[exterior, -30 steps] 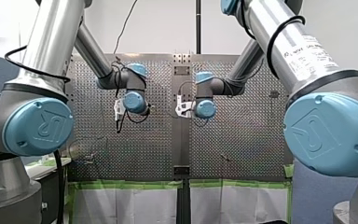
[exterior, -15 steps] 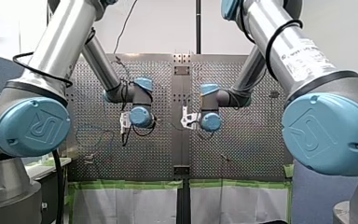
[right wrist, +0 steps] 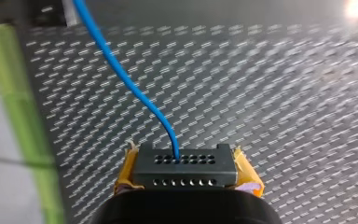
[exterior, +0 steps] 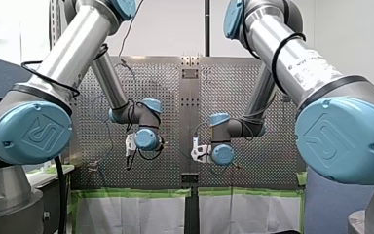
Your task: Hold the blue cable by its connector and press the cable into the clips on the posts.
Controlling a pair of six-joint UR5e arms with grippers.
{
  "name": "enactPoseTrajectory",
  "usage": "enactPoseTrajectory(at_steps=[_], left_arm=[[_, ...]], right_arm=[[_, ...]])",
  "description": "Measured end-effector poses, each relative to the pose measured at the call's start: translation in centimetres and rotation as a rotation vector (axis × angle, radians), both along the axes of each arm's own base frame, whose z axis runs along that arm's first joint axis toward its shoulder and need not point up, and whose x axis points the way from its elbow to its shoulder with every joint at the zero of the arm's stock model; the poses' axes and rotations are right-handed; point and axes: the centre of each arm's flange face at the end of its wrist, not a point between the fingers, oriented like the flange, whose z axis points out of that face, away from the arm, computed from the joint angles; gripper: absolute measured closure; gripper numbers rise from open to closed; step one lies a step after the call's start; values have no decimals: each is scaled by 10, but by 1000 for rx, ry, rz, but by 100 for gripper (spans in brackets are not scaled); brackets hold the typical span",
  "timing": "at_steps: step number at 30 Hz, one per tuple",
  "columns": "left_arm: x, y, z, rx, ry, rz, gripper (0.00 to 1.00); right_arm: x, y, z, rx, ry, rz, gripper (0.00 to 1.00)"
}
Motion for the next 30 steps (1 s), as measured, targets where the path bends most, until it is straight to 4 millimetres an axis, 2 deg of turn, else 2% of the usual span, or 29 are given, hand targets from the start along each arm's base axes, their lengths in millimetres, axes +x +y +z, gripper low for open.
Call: enactPoseTrajectory(at_steps=[13, 23, 30], left_arm=[[-9, -8, -46, 13, 21, -25, 100], [-13, -21, -83, 26, 32, -51, 100], [-13, -38, -99, 34, 47, -73, 100]], right_arm=[[-47, 31, -78, 107, -2, -49, 100], [-85, 36, -93, 123, -12, -71, 100], [-110, 37, -99, 127, 3, -68, 100]])
